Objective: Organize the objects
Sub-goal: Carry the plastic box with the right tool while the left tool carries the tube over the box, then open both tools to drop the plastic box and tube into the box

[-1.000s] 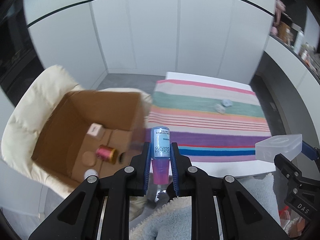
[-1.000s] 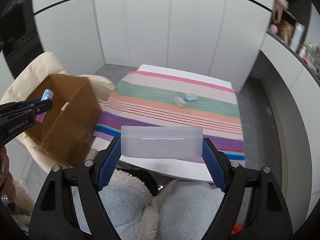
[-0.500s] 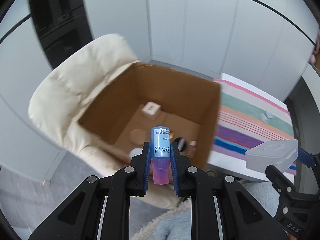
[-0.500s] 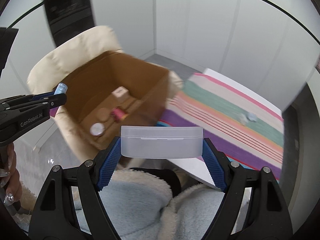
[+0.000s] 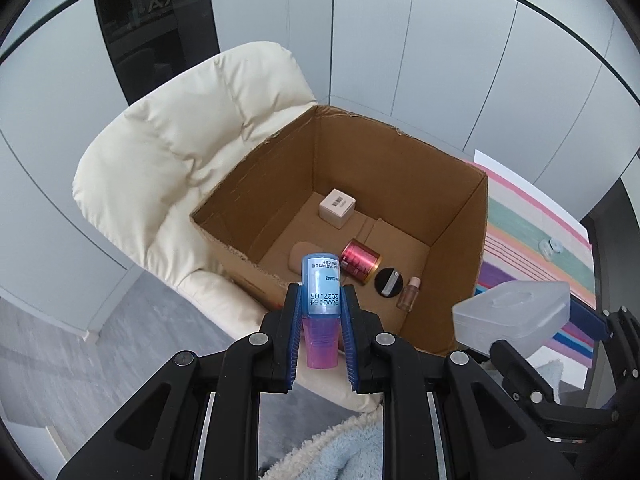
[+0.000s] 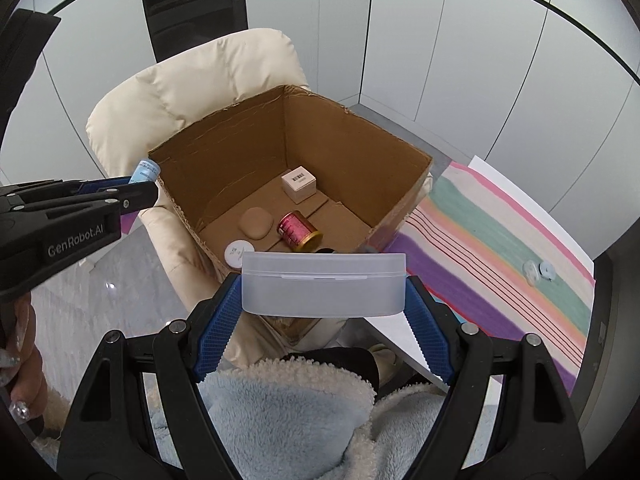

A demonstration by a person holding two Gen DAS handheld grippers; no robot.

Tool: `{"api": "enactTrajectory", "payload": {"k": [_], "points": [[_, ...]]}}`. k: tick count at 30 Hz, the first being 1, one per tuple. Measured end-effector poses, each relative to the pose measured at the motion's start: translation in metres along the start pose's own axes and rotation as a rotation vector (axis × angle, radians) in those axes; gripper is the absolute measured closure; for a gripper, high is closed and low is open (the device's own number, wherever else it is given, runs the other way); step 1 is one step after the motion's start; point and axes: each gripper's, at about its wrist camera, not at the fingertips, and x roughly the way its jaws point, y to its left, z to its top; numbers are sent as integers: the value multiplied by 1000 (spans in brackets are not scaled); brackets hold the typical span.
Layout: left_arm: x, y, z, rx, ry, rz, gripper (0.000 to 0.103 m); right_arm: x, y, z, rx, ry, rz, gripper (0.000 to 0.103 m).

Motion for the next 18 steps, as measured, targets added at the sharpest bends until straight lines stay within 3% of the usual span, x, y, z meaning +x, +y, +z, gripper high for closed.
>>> {"api": "enactTrajectory", "payload": {"k": [8,18], "points": [[25,-2,26,7,25,-7,84,29,4,26,-27,20,-1,21],[73,2,66,13,35,47,84,85,5,65,-37,50,17,21]]}}
